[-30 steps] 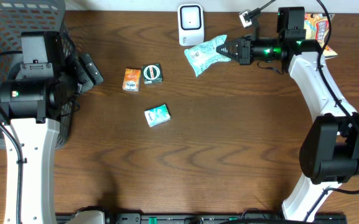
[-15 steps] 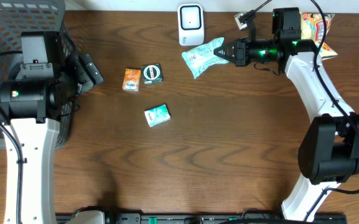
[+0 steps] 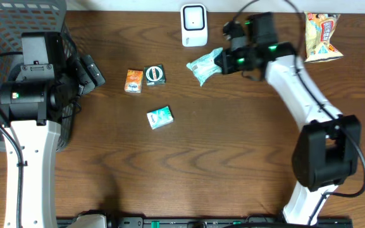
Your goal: Scan the item barcode
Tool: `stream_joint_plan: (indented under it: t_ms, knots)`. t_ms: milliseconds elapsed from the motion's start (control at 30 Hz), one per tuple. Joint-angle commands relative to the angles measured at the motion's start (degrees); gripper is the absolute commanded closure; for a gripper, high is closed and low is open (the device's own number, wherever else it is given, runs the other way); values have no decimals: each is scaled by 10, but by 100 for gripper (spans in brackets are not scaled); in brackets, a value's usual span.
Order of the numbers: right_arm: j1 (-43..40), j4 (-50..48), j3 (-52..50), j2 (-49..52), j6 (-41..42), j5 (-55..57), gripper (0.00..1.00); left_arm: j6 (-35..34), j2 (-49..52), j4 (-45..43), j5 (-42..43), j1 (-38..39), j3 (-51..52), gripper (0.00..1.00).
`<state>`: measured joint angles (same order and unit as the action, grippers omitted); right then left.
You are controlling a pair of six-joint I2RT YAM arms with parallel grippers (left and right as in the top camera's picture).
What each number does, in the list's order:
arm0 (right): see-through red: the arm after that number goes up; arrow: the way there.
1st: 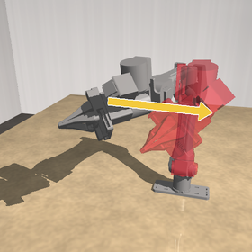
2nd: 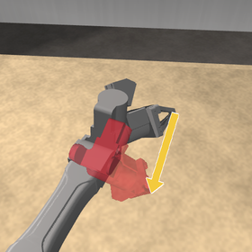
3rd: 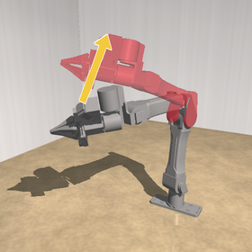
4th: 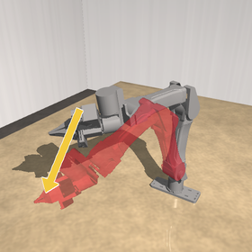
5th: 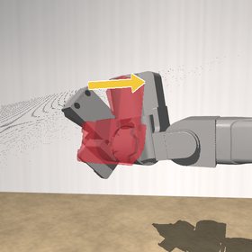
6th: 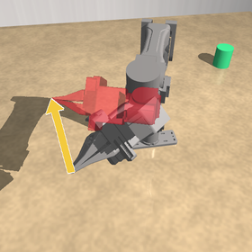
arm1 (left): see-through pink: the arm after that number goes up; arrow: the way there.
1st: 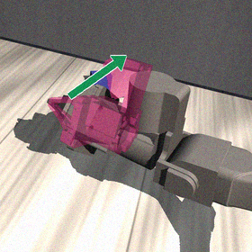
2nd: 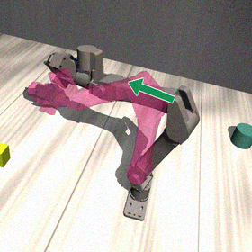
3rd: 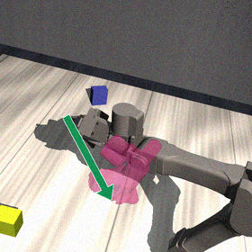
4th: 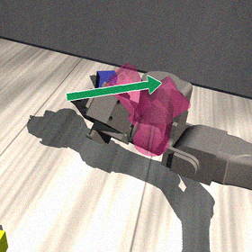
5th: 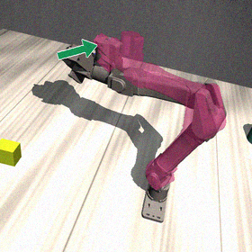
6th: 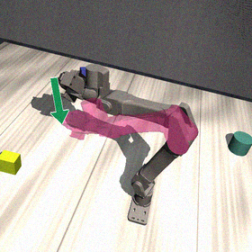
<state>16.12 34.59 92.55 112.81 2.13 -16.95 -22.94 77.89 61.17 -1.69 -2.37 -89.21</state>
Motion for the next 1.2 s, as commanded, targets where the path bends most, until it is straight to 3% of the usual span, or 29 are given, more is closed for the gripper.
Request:
stream_joint_plan:
  t_ms: [0, 200, 400, 633, 867, 1000, 1067, 1100, 1167]
  knots:
    - [48, -17, 0, -14, 0, 275, 99, -5, -3, 1, -3, -2, 0, 2]
    - [117, -53, 0, 6, -104, 471, 99, -5, -3, 1, -3, -2, 0, 2]
    - [156, -35, 0, 53, -125, 622, 99, -5, -3, 1, -3, -2, 0, 2]
    - [180, 35, 0, 90, -102, 648, 98, -5, -3, 1, -3, -2, 0, 2]
    - [215, 115, 0, 88, -20, 626, 87, -5, -3, 1, -3, -2, 0, 3]
    - [230, 155, 0, 88, 30, 573, 64, -5, -3, 1, -3, -2, 0, 2]
    - [233, 178, 0, 80, 85, 541, 37, -5, -3, 1, -3, -2, 0, 2]
    - [232, 183, 0, 74, 96, 529, 6, -5, -3, 1, -3, -2, 0, 2]
    - [224, 188, 1, 58, 101, 495, 1, -5, -3, 1, -3, -2, 0, 2]
